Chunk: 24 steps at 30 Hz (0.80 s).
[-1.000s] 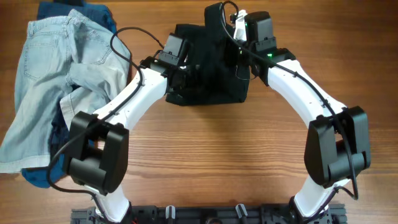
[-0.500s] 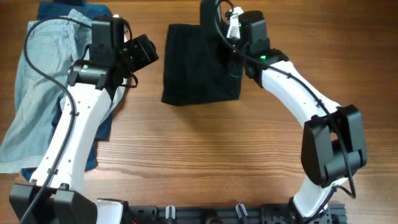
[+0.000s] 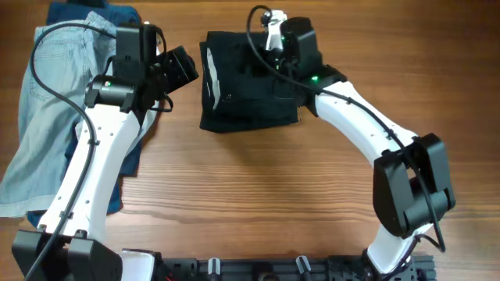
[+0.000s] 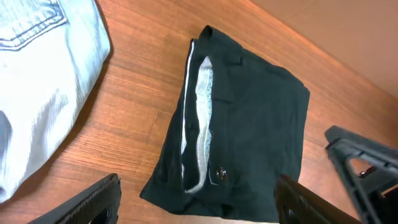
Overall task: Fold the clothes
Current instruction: 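Fold the right half over onto the left half with the right gripper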
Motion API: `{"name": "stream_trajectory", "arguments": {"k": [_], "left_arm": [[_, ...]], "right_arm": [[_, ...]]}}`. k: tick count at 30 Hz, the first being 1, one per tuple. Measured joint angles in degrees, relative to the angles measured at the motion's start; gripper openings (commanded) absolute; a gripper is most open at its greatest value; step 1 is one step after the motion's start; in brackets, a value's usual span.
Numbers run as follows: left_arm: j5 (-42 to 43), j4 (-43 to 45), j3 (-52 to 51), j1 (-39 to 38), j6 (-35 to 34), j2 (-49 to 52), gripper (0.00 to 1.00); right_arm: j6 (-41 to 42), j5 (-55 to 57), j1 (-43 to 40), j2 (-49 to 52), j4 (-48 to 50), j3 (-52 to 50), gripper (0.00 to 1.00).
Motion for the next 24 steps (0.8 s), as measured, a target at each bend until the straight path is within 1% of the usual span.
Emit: {"name": "stream_trajectory", "arguments": {"k": [4, 6, 7, 9, 10, 13, 16, 20, 24], "left_arm": [[-0.20, -0.55, 0.00, -1.99, 0.02, 0.09, 0.74], [-0.17, -0.50, 0.00, -4.11, -0.02, 0.72, 0.68], [-0.17, -0.22, 0.00, -5.46, -0.02, 1.57, 0.64], [-0.17, 0.72, 0.00, -8.09, -0.09, 4.22, 0.43], [-0.17, 1.66, 0.00, -9.20, -0.11, 5.70, 0.35], [-0.13, 4.83, 0.00, -11.96, -0.61, 11.04, 0.30], [-0.15, 5.53, 0.00, -11.61, -1.55, 13.14, 0.29], [0.28, 5.16, 0.00, -10.21, -2.36, 13.09, 0.28], [0.28, 3.43, 0.00, -9.88, -2.43, 13.09, 0.23]], "right_arm": [[-1.97, -3.78, -7.26, 0.00, -7.02, 0.04, 0.97], [-4.07, -4.68, -10.62, 0.00, -11.41, 0.11, 0.96], [-5.55, -5.14, -12.57, 0.00, -14.34, 0.09, 0.94], [-8.04, -5.51, -15.69, 0.00, -18.75, 0.09, 0.87], [-9.60, -5.77, -16.94, 0.00, -20.76, 0.09, 0.85], [-13.05, -6.25, -18.03, 0.00, -23.19, 0.09, 0.91], [-14.75, -6.47, -17.49, 0.00, -21.77, 0.09, 0.91], [-13.92, -6.73, -17.38, 1.79, -18.53, 0.09, 0.91], [-12.41, -9.31, -17.46, 6.95, -17.88, 0.09, 0.93]]}}
